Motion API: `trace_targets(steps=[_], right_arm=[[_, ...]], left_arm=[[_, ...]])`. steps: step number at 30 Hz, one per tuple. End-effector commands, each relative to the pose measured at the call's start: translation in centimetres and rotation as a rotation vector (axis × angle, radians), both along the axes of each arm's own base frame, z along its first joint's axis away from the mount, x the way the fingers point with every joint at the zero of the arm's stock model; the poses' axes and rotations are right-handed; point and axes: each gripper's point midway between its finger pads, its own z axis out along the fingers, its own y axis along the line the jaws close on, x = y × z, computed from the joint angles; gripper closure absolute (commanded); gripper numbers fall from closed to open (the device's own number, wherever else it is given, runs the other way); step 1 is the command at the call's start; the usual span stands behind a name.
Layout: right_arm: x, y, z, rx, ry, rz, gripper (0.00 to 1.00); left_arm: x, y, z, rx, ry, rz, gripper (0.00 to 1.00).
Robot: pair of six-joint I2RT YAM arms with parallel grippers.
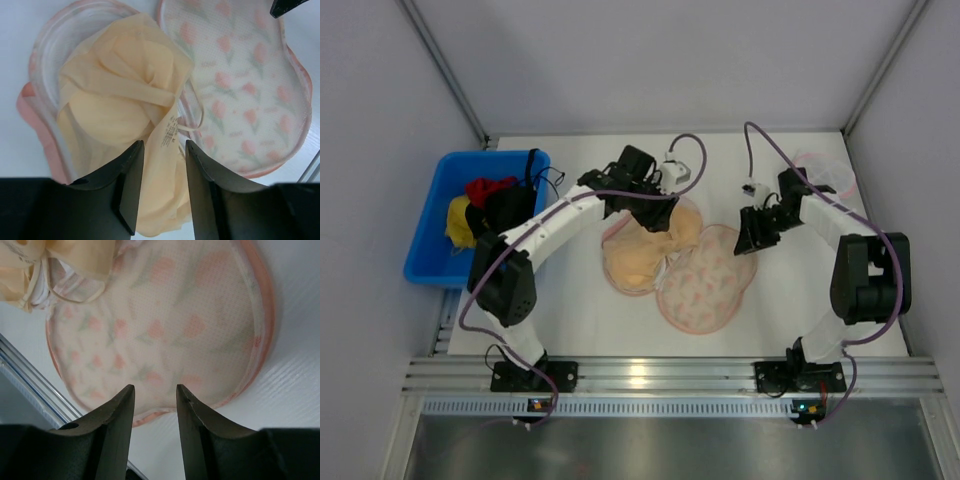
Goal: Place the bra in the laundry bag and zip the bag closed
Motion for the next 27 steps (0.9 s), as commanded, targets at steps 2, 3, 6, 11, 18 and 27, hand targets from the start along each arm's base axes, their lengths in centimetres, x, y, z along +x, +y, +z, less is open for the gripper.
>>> trace_targets(steps=[2, 3, 6, 11, 18, 27], right_arm=[[3.2, 0.4, 2.9, -0.018, -0.126, -0.025, 0.6], [3.0, -0.1, 2.5, -0.043, -0.121, -0.034, 0.59], [1.9, -1.6, 1.7, -0.112, -0.091, -0.067, 0.57], [-0.1, -3.7, 1.3, -0.184, -0.044, -0.113, 0.5], [-0.8, -4.9, -1.2, -0.221, 0.047, -0.155, 0.44], [1.5, -6.6, 1.2, -0.071, 0.056, -0.318, 0.36]], left_arm=[[1.3, 4.6, 2.5, -0.044, -0.019, 0.158, 0.53], [1.8, 5.5, 2.5, -0.044, -0.016, 0.192, 0.52], [3.9, 9.7, 1.8, -0.024, -0.009, 0.309, 0.52], [3.7, 11.7, 2.1, -0.072, -0.006, 0.279, 0.48], [-1.6, 5.9, 2.0, 0.062, -0.186, -0.026, 0.48], [-11.2, -9.4, 0.4, 0.122, -0.202, -0.199, 0.46]])
